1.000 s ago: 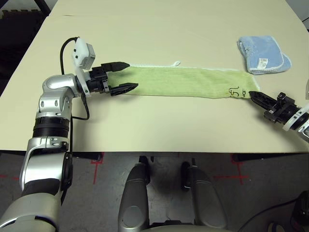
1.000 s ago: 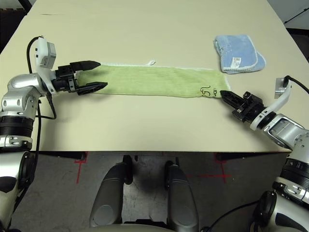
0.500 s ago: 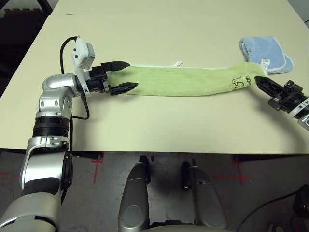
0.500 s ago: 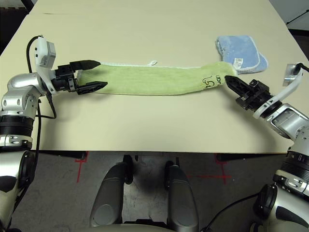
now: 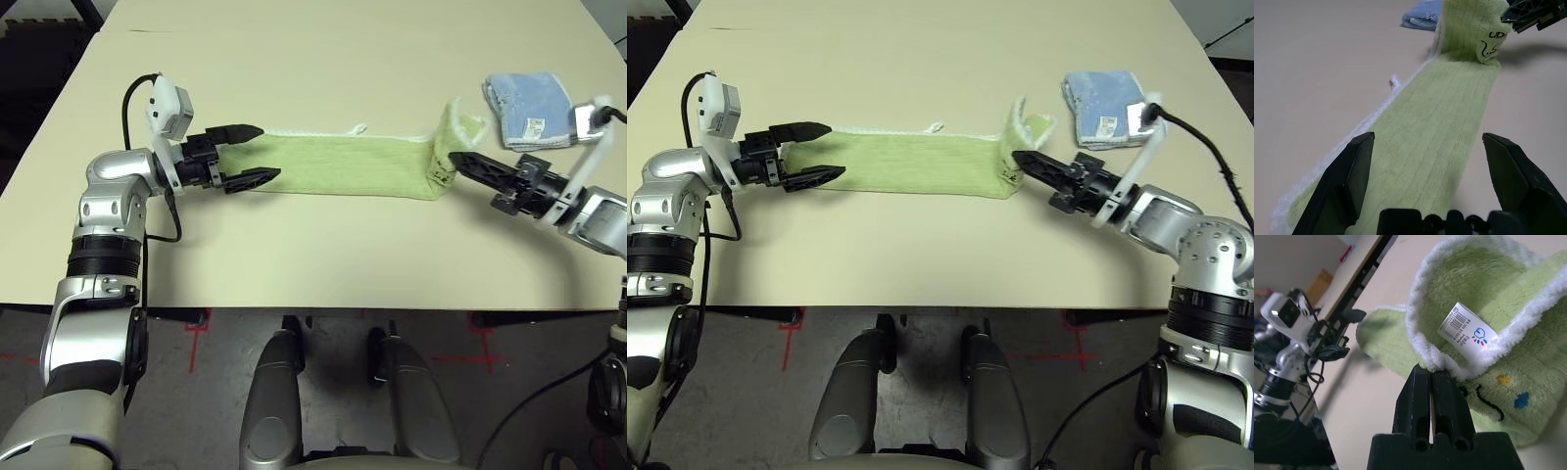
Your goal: Fold the towel and set it aside.
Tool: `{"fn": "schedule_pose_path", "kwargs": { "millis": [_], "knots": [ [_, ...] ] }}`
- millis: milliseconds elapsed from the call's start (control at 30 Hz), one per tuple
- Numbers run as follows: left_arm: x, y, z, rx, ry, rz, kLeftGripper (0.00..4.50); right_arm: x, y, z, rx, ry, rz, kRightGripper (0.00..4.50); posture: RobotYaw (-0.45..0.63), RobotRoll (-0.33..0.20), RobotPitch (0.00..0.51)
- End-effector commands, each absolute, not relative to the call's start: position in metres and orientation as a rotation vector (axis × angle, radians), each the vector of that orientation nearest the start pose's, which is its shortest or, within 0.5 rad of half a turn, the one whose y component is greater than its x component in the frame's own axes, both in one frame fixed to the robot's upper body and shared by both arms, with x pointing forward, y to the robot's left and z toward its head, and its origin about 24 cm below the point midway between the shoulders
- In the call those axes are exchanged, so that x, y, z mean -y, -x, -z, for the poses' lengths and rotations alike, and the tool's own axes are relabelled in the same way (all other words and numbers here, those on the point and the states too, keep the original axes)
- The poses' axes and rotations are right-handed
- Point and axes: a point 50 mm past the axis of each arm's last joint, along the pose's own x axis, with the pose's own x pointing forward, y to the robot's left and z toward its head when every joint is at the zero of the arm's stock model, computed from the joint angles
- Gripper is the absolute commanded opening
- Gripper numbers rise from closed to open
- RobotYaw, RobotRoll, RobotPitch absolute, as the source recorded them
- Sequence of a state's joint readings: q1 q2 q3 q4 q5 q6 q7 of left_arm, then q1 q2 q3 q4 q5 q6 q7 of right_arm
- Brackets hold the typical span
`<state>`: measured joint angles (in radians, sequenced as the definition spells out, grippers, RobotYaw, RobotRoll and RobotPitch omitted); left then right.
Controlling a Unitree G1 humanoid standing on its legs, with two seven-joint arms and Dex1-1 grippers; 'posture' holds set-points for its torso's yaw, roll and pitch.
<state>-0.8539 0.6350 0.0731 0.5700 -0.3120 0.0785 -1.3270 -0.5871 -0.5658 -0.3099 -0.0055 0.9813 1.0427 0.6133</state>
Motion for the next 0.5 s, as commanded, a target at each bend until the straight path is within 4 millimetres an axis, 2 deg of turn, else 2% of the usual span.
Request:
{"fn": "schedule_pose_path", "kwargs": {
  "millis": [33, 200, 500],
  "knots": [
    [-0.223, -0.346, -0.214, 0.105, -0.332, 1.13, 4.5, 0.191, -0.304, -0.204, -0.174, -0.391, -0.924, 0.05, -0.01, 0.0, 0.303],
    [-0.223, -0.344, -0.212, 0.101, -0.329, 1.128, 4.5, 0.177, -0.308, -0.204, -0.23, -0.297, -0.959, 0.05, 0.0, 0.0, 0.303],
    [-0.223, -0.344, -0.212, 0.101, -0.323, 1.123, 4.5, 0.156, -0.314, -0.202, -0.276, -0.261, -0.987, 0.05, 0.01, 0.0, 0.303]
  ]
}}
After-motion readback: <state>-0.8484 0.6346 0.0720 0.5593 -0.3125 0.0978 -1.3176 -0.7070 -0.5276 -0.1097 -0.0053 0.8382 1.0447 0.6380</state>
